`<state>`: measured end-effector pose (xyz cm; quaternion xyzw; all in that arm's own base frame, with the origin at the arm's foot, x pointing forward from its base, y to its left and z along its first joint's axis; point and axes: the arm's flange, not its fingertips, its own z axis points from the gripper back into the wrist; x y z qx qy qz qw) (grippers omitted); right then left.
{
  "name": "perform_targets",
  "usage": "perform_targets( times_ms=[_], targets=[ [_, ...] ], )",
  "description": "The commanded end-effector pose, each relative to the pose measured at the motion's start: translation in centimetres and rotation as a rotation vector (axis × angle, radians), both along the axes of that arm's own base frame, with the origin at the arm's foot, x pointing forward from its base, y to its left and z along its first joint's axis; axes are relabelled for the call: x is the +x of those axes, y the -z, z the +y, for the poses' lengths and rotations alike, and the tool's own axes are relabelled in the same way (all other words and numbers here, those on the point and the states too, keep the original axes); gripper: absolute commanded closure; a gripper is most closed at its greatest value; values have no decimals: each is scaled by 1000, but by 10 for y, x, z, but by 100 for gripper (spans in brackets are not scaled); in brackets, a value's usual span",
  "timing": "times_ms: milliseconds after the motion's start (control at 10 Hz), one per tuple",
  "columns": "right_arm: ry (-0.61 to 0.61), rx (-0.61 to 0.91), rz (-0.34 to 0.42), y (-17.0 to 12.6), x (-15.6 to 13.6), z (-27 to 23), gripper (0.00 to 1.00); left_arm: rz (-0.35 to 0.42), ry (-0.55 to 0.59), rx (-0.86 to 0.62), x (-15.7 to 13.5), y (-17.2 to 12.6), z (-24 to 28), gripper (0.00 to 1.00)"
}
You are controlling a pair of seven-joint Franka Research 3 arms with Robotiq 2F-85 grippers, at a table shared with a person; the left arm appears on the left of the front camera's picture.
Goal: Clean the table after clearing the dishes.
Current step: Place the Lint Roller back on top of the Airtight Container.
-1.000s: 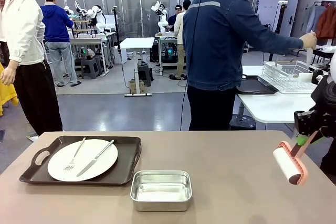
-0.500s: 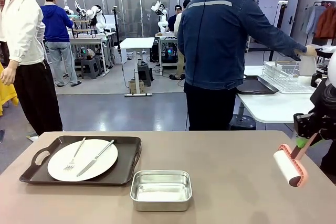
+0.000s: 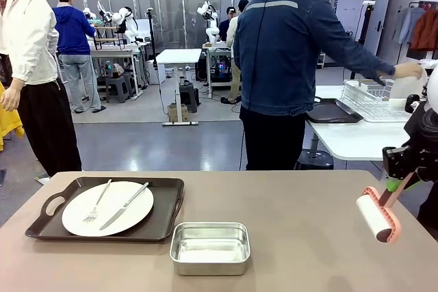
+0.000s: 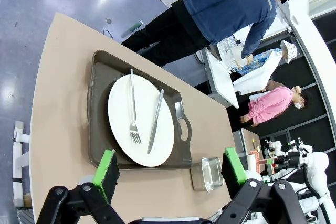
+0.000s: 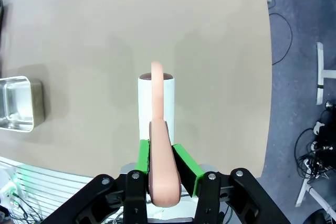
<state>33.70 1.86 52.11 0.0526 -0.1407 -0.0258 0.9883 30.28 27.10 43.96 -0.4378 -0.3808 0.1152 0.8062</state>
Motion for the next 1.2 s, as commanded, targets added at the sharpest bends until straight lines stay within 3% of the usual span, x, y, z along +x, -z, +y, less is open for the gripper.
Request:
perform_targets(
  times_ms=[0, 300, 400, 500, 600, 800, 1100],
  targets=[
    [2, 0, -14, -1, 1, -1, 76, -18, 10, 2, -2, 0, 2, 0],
    [0, 0, 0, 0, 0, 0, 76, -18, 10, 2, -2, 0, 2, 0],
    [-259, -89, -83, -22, -7, 22, 76, -18, 10, 2, -2, 0, 2, 0],
    [-462, -163, -118, -41, -7, 54, 76, -18, 10, 2, -2, 0, 2, 0],
    [-589, -167, -140, -53, -3, 82, 76, -18, 10, 2, -2, 0, 2, 0],
    [-838, -225, -105, -67, 11, 142, 76, -18, 10, 2, -2, 0, 2, 0],
    [-1217, -311, -34, -47, 33, 278, 76, -18, 10, 2, -2, 0, 2, 0]
  ],
)
